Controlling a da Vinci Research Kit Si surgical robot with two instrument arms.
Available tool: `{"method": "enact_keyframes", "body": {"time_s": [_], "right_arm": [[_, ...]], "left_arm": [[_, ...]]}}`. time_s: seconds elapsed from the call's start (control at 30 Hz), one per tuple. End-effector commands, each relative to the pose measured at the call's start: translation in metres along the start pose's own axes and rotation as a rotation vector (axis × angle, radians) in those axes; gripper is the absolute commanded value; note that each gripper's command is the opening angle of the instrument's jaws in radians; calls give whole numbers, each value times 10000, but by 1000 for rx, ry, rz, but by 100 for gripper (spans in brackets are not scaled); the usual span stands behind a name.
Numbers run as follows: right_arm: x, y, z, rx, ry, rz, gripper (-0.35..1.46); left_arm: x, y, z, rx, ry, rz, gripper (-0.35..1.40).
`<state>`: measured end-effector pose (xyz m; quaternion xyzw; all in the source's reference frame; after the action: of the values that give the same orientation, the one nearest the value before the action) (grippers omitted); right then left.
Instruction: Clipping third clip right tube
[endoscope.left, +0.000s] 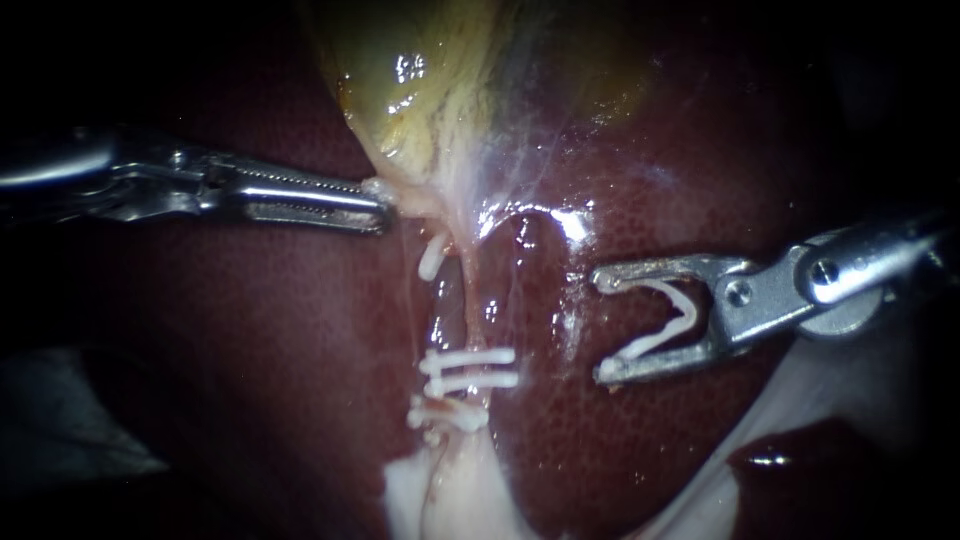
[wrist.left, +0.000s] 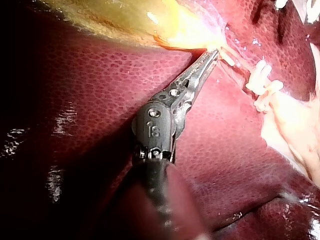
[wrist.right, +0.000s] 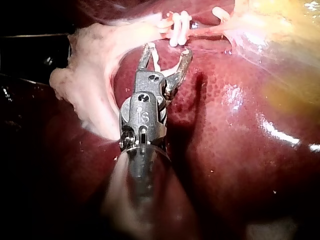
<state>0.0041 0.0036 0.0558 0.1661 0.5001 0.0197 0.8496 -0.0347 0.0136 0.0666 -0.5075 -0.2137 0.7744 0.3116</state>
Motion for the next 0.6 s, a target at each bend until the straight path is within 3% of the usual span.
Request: {"method": "enact_keyframes", "body": {"time_s": [0.03, 0.2, 0.4, 0.6], "right_arm": [[0, 0, 0, 0, 0, 0, 50], [1, 1, -1, 0, 0, 1, 50], [4, 9, 4, 9, 2, 8, 50], [6, 20, 26, 2, 47, 100, 50]], "left_arm": [[1, 1, -2, -1, 0, 0, -35], [16, 6, -26, -18, -3, -9, -35], [35, 12, -59, 1, 9, -27, -35], [34, 13, -57, 4, 9, -26, -35]]}}
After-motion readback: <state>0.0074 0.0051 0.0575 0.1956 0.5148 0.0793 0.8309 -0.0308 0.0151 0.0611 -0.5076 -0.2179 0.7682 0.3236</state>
